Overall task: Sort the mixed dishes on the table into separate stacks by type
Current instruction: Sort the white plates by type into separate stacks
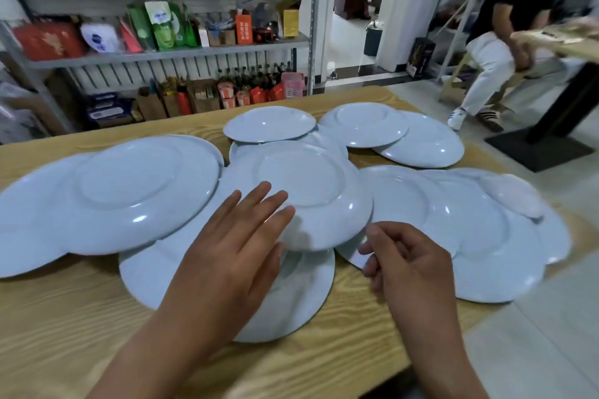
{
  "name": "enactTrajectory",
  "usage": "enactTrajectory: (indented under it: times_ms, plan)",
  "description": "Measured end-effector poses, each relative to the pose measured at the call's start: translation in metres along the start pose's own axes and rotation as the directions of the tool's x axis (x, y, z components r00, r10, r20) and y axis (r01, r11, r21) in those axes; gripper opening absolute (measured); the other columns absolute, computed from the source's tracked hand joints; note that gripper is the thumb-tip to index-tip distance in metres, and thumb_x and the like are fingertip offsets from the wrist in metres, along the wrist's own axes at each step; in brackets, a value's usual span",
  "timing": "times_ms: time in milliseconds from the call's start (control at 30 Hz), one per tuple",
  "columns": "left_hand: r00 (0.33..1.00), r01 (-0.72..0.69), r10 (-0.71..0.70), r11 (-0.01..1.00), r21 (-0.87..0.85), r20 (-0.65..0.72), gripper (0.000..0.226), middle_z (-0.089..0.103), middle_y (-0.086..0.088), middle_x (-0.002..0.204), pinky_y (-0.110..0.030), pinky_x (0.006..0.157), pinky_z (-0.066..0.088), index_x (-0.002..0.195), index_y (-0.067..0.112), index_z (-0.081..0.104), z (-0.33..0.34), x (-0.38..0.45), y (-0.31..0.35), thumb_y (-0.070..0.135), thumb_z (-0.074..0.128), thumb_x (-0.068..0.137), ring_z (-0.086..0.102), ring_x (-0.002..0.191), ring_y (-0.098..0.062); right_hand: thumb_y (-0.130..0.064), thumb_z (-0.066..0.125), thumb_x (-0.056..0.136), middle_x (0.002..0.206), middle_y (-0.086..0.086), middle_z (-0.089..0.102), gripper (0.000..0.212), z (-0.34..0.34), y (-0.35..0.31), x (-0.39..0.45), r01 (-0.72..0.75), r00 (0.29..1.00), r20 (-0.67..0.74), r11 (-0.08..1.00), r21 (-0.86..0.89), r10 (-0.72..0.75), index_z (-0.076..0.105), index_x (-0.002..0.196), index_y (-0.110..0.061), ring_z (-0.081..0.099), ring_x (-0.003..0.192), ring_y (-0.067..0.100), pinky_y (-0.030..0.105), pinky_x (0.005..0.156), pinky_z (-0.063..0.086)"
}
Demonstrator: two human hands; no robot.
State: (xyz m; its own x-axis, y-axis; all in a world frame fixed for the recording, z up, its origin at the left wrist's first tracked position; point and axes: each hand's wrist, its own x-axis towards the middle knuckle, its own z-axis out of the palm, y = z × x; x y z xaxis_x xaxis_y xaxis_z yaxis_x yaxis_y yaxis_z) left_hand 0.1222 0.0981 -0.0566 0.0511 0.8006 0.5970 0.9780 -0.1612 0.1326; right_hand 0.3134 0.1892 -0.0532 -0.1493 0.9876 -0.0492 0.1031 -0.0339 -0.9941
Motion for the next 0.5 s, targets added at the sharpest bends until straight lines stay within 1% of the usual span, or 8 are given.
enactTrajectory:
  times_ms: [67,133,167,200,267,367,433,500]
  plan:
    - [1.000,-0.002,0.002,1.000,0.013,-0.002,0.037,0.049,-0.009,0.142,-0.050,0.109,0.035,0.129,0.003,0.057,0.003,-0.001,-0.001,0.014,0.048,0.095,0.037,0.139,-0.024,-0.026,0.064,0.092,0.065,0.017,0.067,0.025,-0.002,0.003,-0.002,-0.169,0.984,0.058,0.984,0.047,0.167,0.069,0.080,-0.004,0.051,0.046,0.019,0.028,0.045,0.041]
    - [1.000,-0.008,0.008,1.000,0.013,-0.007,0.036,0.050,-0.010,0.141,-0.051,0.109,0.035,0.128,0.002,0.058,0.005,-0.003,0.000,0.012,0.050,0.094,0.038,0.138,-0.024,-0.030,0.060,0.094,0.070,0.021,0.070,0.033,0.002,0.001,-0.002,-0.322,0.937,0.169,0.943,0.085,0.305,0.066,0.087,0.001,0.057,0.048,0.025,0.030,0.043,0.045]
    - [1.000,-0.011,0.011,1.000,0.011,-0.011,0.035,0.050,-0.011,0.140,-0.051,0.108,0.035,0.127,0.002,0.058,0.005,-0.003,0.001,0.010,0.052,0.093,0.038,0.138,-0.024,-0.030,0.058,0.095,0.074,0.024,0.070,0.034,0.005,0.001,-0.002,-0.374,0.915,0.212,0.919,0.122,0.344,0.064,0.090,0.003,0.061,0.050,0.026,0.030,0.041,0.047]
    - [1.000,-0.012,0.012,1.000,0.010,-0.016,0.035,0.051,-0.011,0.140,-0.050,0.108,0.036,0.126,0.002,0.059,0.006,-0.003,0.001,0.008,0.053,0.092,0.039,0.137,-0.025,-0.029,0.057,0.095,0.076,0.025,0.071,0.034,0.008,0.000,-0.001,-0.407,0.900,0.238,0.898,0.169,0.364,0.063,0.091,0.004,0.065,0.053,0.026,0.029,0.040,0.050]
    - [0.999,-0.013,0.013,1.000,0.008,-0.030,0.035,0.052,-0.011,0.138,-0.050,0.108,0.037,0.125,0.002,0.060,0.009,-0.004,0.002,0.007,0.054,0.091,0.040,0.136,-0.024,-0.026,0.057,0.096,0.080,0.025,0.071,0.030,0.013,-0.001,-0.001,-0.443,0.886,0.280,0.853,0.276,0.369,0.062,0.093,0.003,0.070,0.062,0.026,0.029,0.044,0.053]
    - [1.000,-0.014,0.014,1.000,0.000,-0.019,0.035,0.053,-0.010,0.138,-0.050,0.107,0.038,0.125,0.003,0.060,0.014,-0.006,0.002,0.007,0.056,0.091,0.041,0.136,-0.023,-0.016,0.056,0.095,0.085,0.020,0.072,0.020,0.016,0.000,-0.002,-0.498,0.863,0.355,0.717,0.487,0.359,0.063,0.100,0.002,0.072,0.074,0.026,0.028,0.052,0.057]
    - [1.000,0.004,-0.004,1.000,-0.018,-0.011,0.035,0.052,-0.009,0.139,-0.049,0.107,0.037,0.126,0.004,0.060,0.014,-0.006,0.002,0.008,0.056,0.091,0.040,0.137,-0.022,-0.013,0.056,0.094,0.086,0.017,0.072,0.015,0.018,-0.001,-0.003,-0.515,0.855,0.380,0.657,0.550,0.353,0.063,0.099,0.000,0.073,0.076,0.024,0.026,0.052,0.057]
    - [0.999,0.034,-0.035,0.999,-0.041,-0.016,0.035,0.051,-0.008,0.140,-0.047,0.109,0.036,0.127,0.005,0.059,0.011,-0.005,0.002,0.009,0.054,0.092,0.039,0.137,-0.021,-0.015,0.058,0.093,0.086,0.012,0.072,0.015,0.021,-0.002,-0.003,-0.535,0.843,0.409,0.634,0.559,0.351,0.064,0.101,-0.003,0.072,0.073,0.019,0.023,0.049,0.054]
